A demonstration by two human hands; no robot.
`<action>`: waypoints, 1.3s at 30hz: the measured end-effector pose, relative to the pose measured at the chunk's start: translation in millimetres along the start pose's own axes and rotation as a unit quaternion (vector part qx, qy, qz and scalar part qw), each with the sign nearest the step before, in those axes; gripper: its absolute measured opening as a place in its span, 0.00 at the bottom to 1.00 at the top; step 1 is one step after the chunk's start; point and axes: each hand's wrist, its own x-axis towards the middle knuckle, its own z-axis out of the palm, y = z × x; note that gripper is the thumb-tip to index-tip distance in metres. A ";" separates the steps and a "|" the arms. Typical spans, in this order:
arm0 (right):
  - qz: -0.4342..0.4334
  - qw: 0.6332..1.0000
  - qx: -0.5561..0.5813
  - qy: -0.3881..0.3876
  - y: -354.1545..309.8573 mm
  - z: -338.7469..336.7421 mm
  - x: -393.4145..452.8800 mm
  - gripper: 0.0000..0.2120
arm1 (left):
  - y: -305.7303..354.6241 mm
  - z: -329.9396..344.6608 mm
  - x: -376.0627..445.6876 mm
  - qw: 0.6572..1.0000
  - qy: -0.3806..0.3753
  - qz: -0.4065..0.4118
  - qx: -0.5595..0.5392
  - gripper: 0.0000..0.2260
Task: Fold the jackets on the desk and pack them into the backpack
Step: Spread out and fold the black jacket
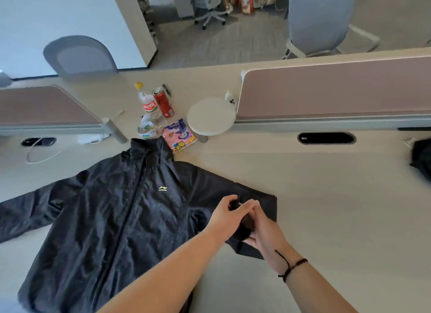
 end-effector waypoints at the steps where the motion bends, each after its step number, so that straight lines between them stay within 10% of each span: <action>1: -0.001 1.000 -0.013 -0.006 2.3 18.8 5.6 0.27 | -4.2 -17.4 0.2 1.000 0.009 0.006 -0.010 0.28; 10: -0.033 0.982 -0.180 -0.042 24.8 210.7 49.8 0.23 | -67.8 -244.7 43.9 0.989 0.110 -0.005 -0.096 0.12; 20: -0.052 0.771 -0.635 0.029 91.3 315.6 96.8 0.29 | -138.4 -510.7 89.1 0.989 0.138 -0.028 -0.041 0.07; 29: 0.011 0.669 -0.739 0.077 108.7 303.6 132.5 0.32 | -178.8 -514.5 123.2 0.971 0.161 0.024 0.174 0.27; 34: -0.049 0.640 -0.748 0.167 108.1 281.4 142.3 0.31 | -193.3 -485.3 118.7 0.843 0.211 0.185 0.458 0.27; 39: -0.101 0.655 -0.715 0.221 102.5 275.9 188.1 0.34 | -207.3 -438.5 135.8 0.818 0.070 0.179 0.542 0.29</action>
